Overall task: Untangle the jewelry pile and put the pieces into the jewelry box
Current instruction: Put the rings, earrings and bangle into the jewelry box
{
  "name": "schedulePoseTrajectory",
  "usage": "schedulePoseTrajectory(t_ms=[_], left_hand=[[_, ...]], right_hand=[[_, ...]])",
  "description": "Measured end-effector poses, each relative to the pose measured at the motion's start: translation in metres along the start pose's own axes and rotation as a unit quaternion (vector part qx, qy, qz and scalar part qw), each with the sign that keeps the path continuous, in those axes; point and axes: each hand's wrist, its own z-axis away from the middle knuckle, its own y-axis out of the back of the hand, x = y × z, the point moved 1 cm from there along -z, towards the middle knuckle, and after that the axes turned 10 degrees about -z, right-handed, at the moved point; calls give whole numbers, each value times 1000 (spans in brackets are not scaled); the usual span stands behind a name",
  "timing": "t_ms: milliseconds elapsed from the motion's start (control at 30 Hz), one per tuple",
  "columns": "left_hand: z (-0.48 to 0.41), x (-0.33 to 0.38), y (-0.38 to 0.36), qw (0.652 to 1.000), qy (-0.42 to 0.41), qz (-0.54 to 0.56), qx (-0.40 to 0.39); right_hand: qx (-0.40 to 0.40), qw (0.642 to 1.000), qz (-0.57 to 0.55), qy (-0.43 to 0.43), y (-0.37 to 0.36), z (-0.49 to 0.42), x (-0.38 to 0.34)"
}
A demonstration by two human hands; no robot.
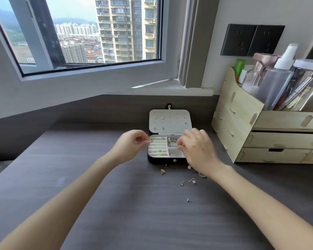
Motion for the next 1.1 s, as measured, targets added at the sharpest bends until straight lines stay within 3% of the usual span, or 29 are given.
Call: schedulePoseTrajectory(t_ms=[133,233,333,533,633,733,900,1000,1100], left_hand=[[-28,35,-30,998,-55,1,-29],[-49,46,-51,997,-48,-22,-52],[-60,48,-62,990,-55,-103,-82],[-61,49,-62,974,-76,-199,-78],[-49,47,-51,980,-90,-173,-41],[-29,41,-38,989,-89,-119,-14],[-1,25,-18,998,-13,-51,-18],[9,14,-14,999,27,-22,8],[15,4,-17,997,63,5,53]], right_hand=[[-60,996,17,-57,6,2,32],[-118,991,13,-66,1,-2,39],[-177,981,44,-72,-3,-8,45],[-180,981,31,-71,-3,-10,49],[-133,984,-49,-104,10,5,45],[-166,973,-106,-122,31,32,33],[-215,968,-60,-114,32,69,23],[-210,970,-53,-114,30,70,17],[-254,960,-17,-113,35,62,6]])
